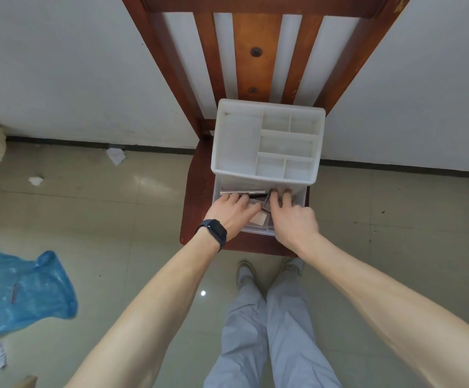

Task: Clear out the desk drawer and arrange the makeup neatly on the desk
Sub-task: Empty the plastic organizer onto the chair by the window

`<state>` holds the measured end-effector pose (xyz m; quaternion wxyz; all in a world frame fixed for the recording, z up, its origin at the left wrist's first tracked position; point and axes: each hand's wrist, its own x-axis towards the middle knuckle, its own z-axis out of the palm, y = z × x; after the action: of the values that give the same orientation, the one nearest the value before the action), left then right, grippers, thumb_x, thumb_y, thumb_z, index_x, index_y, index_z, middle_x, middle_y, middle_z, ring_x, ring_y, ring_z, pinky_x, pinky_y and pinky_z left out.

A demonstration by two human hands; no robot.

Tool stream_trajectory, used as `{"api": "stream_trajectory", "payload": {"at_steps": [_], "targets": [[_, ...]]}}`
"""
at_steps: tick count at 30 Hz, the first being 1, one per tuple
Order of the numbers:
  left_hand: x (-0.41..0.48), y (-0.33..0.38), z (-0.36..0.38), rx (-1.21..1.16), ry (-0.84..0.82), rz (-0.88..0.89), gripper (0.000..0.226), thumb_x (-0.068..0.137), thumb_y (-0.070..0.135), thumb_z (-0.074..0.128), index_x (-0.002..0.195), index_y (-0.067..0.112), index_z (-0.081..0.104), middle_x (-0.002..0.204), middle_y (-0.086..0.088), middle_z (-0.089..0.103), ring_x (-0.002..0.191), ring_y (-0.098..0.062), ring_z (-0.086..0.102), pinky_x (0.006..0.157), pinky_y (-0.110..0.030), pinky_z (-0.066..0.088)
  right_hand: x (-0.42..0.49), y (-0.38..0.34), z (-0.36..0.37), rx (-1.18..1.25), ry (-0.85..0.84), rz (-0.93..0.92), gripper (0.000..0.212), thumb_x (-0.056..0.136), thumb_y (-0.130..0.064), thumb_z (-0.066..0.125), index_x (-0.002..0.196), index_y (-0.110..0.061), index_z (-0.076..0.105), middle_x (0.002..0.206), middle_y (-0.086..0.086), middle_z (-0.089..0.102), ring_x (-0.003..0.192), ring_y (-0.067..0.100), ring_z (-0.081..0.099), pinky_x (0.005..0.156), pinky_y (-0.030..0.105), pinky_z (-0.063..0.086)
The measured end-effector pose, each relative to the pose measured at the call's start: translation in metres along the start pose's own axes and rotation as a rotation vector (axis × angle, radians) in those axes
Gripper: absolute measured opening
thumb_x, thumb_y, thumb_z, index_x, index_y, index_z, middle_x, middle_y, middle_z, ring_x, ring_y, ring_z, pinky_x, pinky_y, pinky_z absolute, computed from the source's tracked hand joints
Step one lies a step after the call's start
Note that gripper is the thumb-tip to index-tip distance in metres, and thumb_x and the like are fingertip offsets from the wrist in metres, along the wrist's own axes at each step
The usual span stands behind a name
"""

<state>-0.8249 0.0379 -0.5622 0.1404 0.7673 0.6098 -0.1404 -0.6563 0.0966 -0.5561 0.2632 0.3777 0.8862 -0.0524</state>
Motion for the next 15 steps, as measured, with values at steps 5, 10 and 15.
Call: {"api": "stream_trajectory", "payload": {"at_steps": [5, 10, 15], "targets": [[0.002, -0.005, -0.002, 0.064, 0.052, 0.075, 0.034, 0.100, 0.012, 0.043, 0.132, 0.016, 0.051, 0.138, -0.015, 0.051, 0.124, -0.034, 0.049, 0.104, -0.046, 0.040, -0.014, 0.009, 0.006, 0.085, 0.095, 0.022, 0.054, 0.103, -0.031, 0.041, 0.153, -0.014, 0.028, 0.121, 0.006, 0.065, 0.085, 0.034, 0.071, 0.056, 0.034, 0.035], [0.007, -0.003, -0.004, 0.130, -0.038, 0.124, 0.035, 0.101, 0.018, 0.042, 0.135, 0.009, 0.047, 0.124, -0.011, 0.061, 0.111, -0.032, 0.060, 0.091, -0.041, 0.047, -0.028, 0.023, 0.005, 0.492, 0.133, 0.157, 0.037, 0.107, -0.033, 0.031, 0.140, -0.021, 0.040, 0.117, 0.009, 0.068, 0.088, 0.040, 0.065, 0.064, 0.038, 0.036], [0.007, -0.007, -0.009, 0.193, -0.021, 0.110, 0.041, 0.101, 0.018, 0.035, 0.139, 0.004, 0.040, 0.120, -0.009, 0.064, 0.106, -0.033, 0.063, 0.085, -0.038, 0.046, -0.042, 0.019, 0.004, 0.630, 0.150, 0.193, 0.022, 0.106, -0.032, 0.033, 0.123, -0.019, 0.039, 0.101, 0.015, 0.070, 0.082, 0.041, 0.064, 0.063, 0.039, 0.036]]}}
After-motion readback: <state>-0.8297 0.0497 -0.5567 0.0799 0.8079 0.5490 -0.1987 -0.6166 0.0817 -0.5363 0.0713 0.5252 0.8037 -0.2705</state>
